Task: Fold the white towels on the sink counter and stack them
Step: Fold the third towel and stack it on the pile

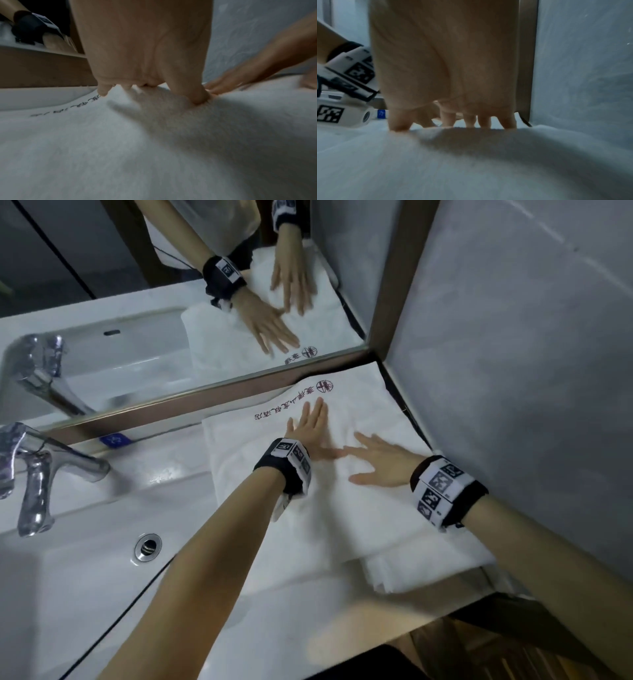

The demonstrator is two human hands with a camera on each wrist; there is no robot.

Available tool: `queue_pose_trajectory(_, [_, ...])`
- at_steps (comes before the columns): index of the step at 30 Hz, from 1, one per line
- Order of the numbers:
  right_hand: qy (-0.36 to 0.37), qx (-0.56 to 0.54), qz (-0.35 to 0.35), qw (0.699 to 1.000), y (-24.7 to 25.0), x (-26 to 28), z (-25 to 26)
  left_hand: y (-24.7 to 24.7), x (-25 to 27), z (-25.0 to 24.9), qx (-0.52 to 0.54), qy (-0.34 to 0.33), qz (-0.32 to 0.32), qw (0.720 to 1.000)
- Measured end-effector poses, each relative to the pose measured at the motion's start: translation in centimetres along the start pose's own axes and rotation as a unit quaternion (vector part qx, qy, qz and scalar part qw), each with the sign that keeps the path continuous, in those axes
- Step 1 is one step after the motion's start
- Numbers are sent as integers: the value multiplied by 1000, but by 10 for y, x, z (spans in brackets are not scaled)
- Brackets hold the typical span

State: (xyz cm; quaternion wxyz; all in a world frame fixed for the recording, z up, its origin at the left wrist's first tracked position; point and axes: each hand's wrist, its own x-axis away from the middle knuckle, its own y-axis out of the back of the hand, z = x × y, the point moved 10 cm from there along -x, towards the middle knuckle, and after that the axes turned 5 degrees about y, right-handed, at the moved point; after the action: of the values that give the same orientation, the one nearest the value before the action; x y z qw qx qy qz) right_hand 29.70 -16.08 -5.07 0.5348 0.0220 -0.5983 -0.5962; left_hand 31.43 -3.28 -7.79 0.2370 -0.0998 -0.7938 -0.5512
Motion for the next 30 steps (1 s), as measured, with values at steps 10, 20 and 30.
queue_pose_trajectory(10, [-10, 62, -115, 991, -18, 59, -9, 3, 18, -29, 26, -79, -74, 994])
queue_pose_trajectory(20, [-23, 43, -196, 979, -52, 75, -19, -61, 51, -36, 165, -51, -47, 984])
queue_pose_trajectory(30, [-101, -193, -340, 915, -30, 144, -67, -84, 177, 106, 289, 262, -223, 893])
